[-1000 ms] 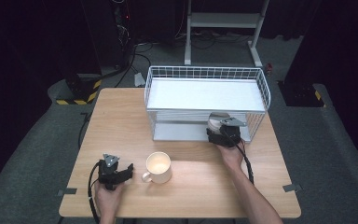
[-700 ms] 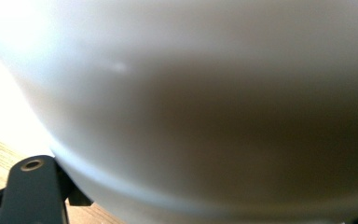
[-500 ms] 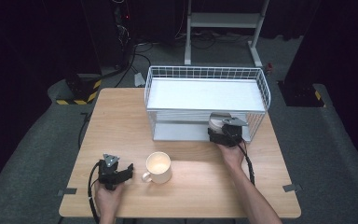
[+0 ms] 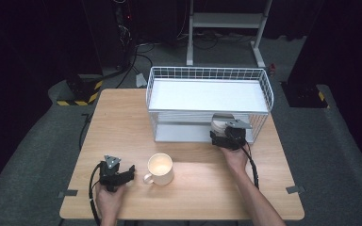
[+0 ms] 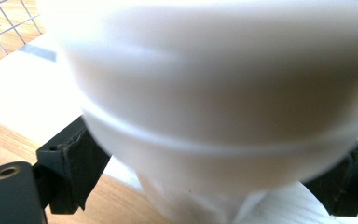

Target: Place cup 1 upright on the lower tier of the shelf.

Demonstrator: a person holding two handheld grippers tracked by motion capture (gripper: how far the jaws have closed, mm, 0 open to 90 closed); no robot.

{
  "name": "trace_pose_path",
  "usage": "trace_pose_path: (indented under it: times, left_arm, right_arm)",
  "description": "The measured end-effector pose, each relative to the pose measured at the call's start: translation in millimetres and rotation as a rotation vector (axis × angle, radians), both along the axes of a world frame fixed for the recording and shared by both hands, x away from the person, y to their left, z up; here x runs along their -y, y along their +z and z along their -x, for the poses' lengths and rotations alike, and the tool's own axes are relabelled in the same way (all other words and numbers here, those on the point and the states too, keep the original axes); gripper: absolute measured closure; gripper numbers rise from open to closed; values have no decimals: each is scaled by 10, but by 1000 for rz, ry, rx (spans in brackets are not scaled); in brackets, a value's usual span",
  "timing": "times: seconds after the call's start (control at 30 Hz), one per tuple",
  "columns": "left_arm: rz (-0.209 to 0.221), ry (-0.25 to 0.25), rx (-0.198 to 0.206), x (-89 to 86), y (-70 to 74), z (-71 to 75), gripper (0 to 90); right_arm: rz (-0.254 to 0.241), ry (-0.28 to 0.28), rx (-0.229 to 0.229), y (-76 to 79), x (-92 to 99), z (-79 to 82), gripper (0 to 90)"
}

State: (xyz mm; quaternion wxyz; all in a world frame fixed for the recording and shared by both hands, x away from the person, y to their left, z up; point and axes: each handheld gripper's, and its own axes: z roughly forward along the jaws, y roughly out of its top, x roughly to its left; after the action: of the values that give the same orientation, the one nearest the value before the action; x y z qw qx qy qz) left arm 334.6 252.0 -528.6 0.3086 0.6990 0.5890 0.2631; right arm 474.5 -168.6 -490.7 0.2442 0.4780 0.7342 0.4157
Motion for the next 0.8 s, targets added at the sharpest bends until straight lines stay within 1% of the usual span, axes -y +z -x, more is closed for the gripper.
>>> trace_pose_path:
  times: [0.07, 0.13, 0.2, 0.23, 0.3, 0.33, 0.4, 0.43, 0.47, 0.57, 0.6, 0.8]
  left_arm:
    - [-1, 0, 0, 0, 0, 0, 224]
    - [0, 0, 0, 0, 0, 0, 224]
    - [0, 0, 0, 0, 0, 0, 224]
    - [0, 0, 0, 0, 0, 0, 224]
    - [0, 0, 0, 0, 0, 0, 225]
    - [1, 0, 0, 0, 0, 0, 225]
    - [1, 0, 0, 0, 0, 0, 225]
    - [-1, -1, 0, -1, 0, 0, 225]
    - [0, 0, 0, 0, 0, 0, 225]
    - [-1, -1, 0, -1, 0, 0, 223]
    - [1, 0, 0, 0, 0, 0, 223]
    - [8, 2, 0, 0, -1, 1, 221]
  right_arm:
    - [4, 2, 6, 0, 11, 25, 103]
    - [-1, -5, -7, -3, 17, 57, 104]
    - [3, -5, -1, -11, 30, 89, 106]
    - [-3, -13, -10, -15, 31, 116, 108]
    - [8, -11, -5, -32, 51, 145, 125]
    - [0, -19, -16, -42, 49, 164, 129]
    - [7, -18, -28, -66, 59, 181, 143]
    - [3, -24, -40, -73, 53, 194, 149]
    - [13, -18, -28, -81, 61, 198, 160]
    - [-3, -43, -41, -90, 59, 238, 198]
    - [-6, -47, -39, -93, 61, 242, 208]
    - [20, -60, -40, -118, 50, 203, 232]
